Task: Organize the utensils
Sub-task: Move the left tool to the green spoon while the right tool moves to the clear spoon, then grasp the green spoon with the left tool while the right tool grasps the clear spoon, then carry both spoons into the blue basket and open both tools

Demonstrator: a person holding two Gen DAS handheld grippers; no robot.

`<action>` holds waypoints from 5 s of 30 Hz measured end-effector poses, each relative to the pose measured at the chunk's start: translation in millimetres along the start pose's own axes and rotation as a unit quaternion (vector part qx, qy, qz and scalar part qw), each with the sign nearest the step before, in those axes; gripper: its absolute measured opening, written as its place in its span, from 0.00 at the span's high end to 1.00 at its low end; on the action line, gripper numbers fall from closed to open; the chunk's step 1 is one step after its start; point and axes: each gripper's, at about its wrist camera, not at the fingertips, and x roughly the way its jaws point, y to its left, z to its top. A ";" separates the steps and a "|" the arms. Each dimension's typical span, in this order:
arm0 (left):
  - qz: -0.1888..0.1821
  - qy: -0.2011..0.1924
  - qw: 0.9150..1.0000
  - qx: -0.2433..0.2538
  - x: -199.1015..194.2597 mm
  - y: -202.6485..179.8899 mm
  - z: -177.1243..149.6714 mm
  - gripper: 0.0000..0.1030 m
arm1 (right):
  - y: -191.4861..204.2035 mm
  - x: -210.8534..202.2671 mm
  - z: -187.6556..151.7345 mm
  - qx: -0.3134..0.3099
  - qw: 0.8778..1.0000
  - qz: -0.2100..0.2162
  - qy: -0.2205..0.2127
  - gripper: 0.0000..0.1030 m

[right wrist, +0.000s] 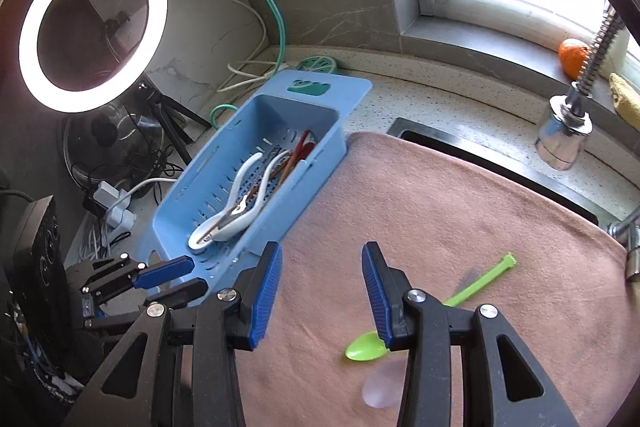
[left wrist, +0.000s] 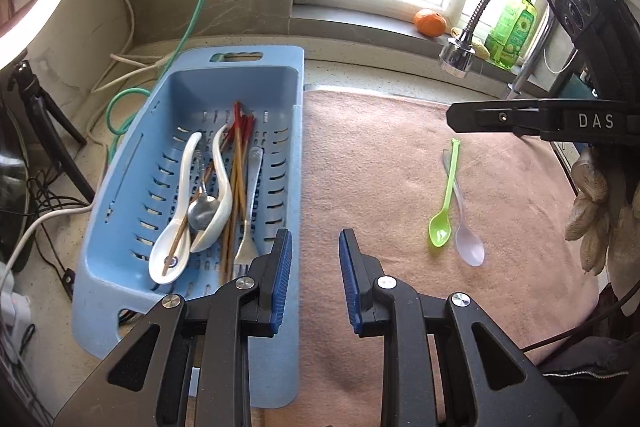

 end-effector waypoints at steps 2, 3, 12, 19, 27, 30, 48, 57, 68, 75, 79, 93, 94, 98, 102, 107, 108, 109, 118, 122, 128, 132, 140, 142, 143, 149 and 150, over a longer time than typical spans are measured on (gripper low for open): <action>-0.010 0.003 1.000 0.008 4.6 -11.9 -0.6 0.78 | -17.0 -12.0 -10.9 0.006 1.000 -0.017 -0.007 0.63; -0.015 0.005 1.000 0.013 7.2 -18.2 -0.9 0.78 | -26.5 -17.6 -16.0 0.014 1.000 -0.021 -0.010 0.63; -0.055 0.026 0.996 0.067 31.0 -74.4 3.6 0.78 | -93.2 -47.4 -56.9 0.080 0.995 -0.061 -0.005 0.63; -0.087 0.052 0.990 0.099 55.9 -99.1 19.6 0.78 | -117.9 -46.3 -86.8 0.148 0.986 -0.075 0.004 0.63; -0.114 0.094 0.981 0.123 96.2 -117.3 39.3 0.85 | -125.7 -39.3 -91.5 0.197 0.979 -0.059 -0.004 0.63; -0.114 0.098 0.978 0.144 101.6 -124.2 41.2 0.85 | -124.2 -37.5 -93.0 0.202 0.978 -0.056 -0.004 0.63; -0.079 0.121 0.983 0.113 128.4 -111.9 37.5 0.95 | -127.1 -5.5 -89.9 0.229 0.972 -0.046 0.021 0.76; -0.066 0.114 0.987 0.097 113.3 -97.2 24.0 0.95 | -121.5 36.1 -74.9 0.240 0.969 -0.026 0.059 0.81; -0.068 0.110 0.989 0.065 118.0 -89.7 23.5 0.91 | -106.6 58.4 -63.8 0.244 0.966 -0.003 0.086 0.83; -0.074 0.099 0.992 0.041 113.5 -79.6 19.2 0.95 | -98.0 69.3 -57.3 0.224 0.969 -0.013 0.106 0.83; -0.080 0.096 0.992 0.026 111.1 -74.5 17.3 0.95 | -94.2 73.1 -56.0 0.207 0.971 -0.030 0.113 0.90; -0.090 0.093 0.992 -0.003 101.1 -64.6 19.2 0.95 | -99.9 58.3 -67.8 0.219 0.971 -0.019 0.092 0.94; -0.090 0.091 0.992 -0.003 99.4 -62.9 18.9 0.95 | -99.9 56.8 -67.6 0.221 0.971 -0.017 0.089 0.94; -0.085 0.083 0.993 -0.001 91.9 -62.8 21.0 0.95 | -100.4 46.7 -65.6 0.223 0.972 -0.012 0.075 0.95; -0.083 0.070 0.994 0.000 82.0 -61.7 24.8 0.95 | -97.8 38.8 -60.3 0.215 0.975 -0.010 0.063 0.95; -0.082 0.057 0.995 -0.005 72.3 -59.1 32.6 0.95 | -91.4 33.8 -50.6 0.212 0.976 -0.005 0.051 0.95; -0.081 0.054 0.995 -0.006 69.2 -57.1 34.0 0.95 | -91.1 31.5 -47.4 0.211 0.976 -0.001 0.049 0.95; -0.079 0.050 0.996 -0.008 66.8 -55.3 35.3 0.95 | -88.8 30.1 -43.8 0.209 0.977 0.003 0.046 0.95; -0.057 0.016 0.998 -0.033 36.0 -11.8 48.6 0.95 | -50.8 29.3 -5.7 0.170 0.985 0.030 0.020 0.95; -0.031 0.008 0.999 -0.041 26.1 11.3 49.3 0.95 | -32.5 37.4 8.9 0.153 0.987 0.039 0.018 0.95; 0.000 0.003 0.998 -0.057 18.7 40.5 44.8 0.95 | -0.9 50.6 26.0 0.120 0.991 0.050 0.018 0.95; 0.017 0.000 0.998 -0.062 15.3 57.3 41.8 0.95 | 15.1 60.7 36.5 0.105 0.993 0.057 0.022 0.95; 0.031 -0.002 0.996 -0.086 17.3 84.9 38.6 0.95 | 42.6 80.7 51.6 0.077 0.995 0.061 0.033 0.95; 0.032 -0.001 0.995 -0.091 19.4 90.1 39.4 0.95 | 50.5 87.9 57.1 0.071 0.995 0.060 0.037 0.95; 0.034 -0.001 0.995 -0.093 20.1 91.8 39.1 0.95 | 50.5 87.9 57.1 0.071 0.995 0.060 0.037 0.95; 0.038 0.002 0.994 -0.104 25.8 101.1 38.8 0.95 | 60.6 100.2 66.2 0.064 0.995 0.061 0.045 0.95; 0.039 0.003 0.994 -0.106 26.4 102.3 38.4 0.95 | 61.7 101.6 67.2 0.064 0.995 0.062 0.046 0.95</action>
